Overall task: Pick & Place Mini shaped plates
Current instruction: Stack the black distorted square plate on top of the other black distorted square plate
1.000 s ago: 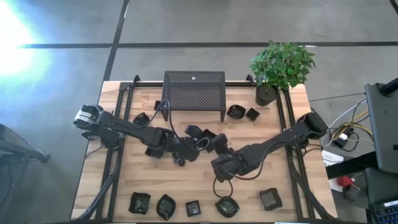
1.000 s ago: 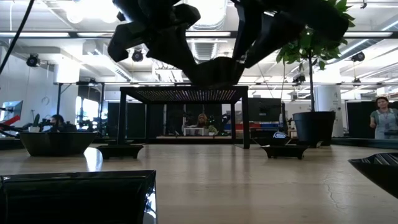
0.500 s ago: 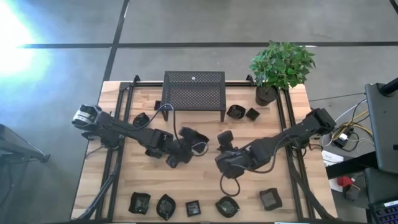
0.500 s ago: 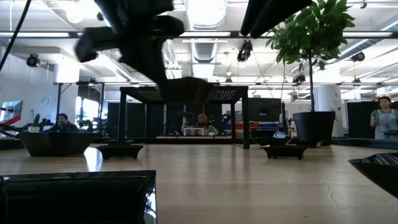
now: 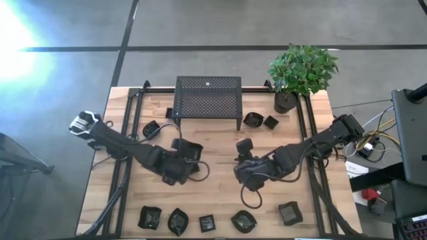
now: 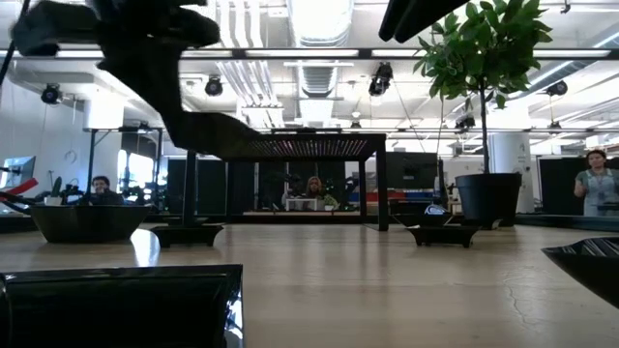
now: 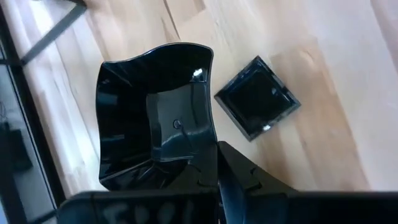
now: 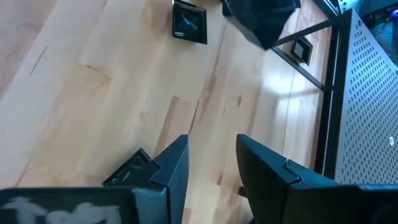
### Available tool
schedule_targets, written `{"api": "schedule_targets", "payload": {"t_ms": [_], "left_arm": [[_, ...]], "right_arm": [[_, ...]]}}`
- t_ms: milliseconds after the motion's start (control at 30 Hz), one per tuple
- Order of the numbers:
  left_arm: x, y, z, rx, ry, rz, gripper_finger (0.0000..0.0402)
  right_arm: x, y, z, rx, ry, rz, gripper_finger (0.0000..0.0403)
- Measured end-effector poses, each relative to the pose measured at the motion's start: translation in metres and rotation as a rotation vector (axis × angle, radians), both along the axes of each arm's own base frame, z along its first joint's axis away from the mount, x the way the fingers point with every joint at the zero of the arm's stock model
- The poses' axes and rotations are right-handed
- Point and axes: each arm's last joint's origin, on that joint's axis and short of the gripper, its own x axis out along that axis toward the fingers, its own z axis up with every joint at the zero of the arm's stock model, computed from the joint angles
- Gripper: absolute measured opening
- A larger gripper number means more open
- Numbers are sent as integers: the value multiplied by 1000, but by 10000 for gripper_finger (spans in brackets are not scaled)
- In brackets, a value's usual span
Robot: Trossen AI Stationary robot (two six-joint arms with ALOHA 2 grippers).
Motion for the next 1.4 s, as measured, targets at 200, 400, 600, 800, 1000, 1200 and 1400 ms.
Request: {"api": "schedule_targets", "payload": {"t_ms": [200, 400, 600, 800, 1000, 1200, 1400], "left_arm": [[-21, -10, 3, -24, 37, 101, 0], [-43, -20, -5, -2, 73, 168, 0], [-62, -20, -19, 10, 92, 182, 0], [-81, -11, -29, -6, 116, 197, 0], [-92, -4, -40, -27, 117, 198, 0], [-93, -6, -54, -110, 100, 154, 0], [-94, -5, -61, -81, 132, 91, 0]], "right_arm": [[0, 0, 0, -1, 1, 1, 129], [0, 0, -1, -3, 2, 4, 130], [0, 0, -1, -3, 2, 4, 131], [0, 0, 0, -3, 1, 4, 125], [0, 0, 0, 2, -2, -2, 128], [0, 0, 0, 15, -9, -20, 127], [1, 0, 0, 34, -20, -43, 126]]}}
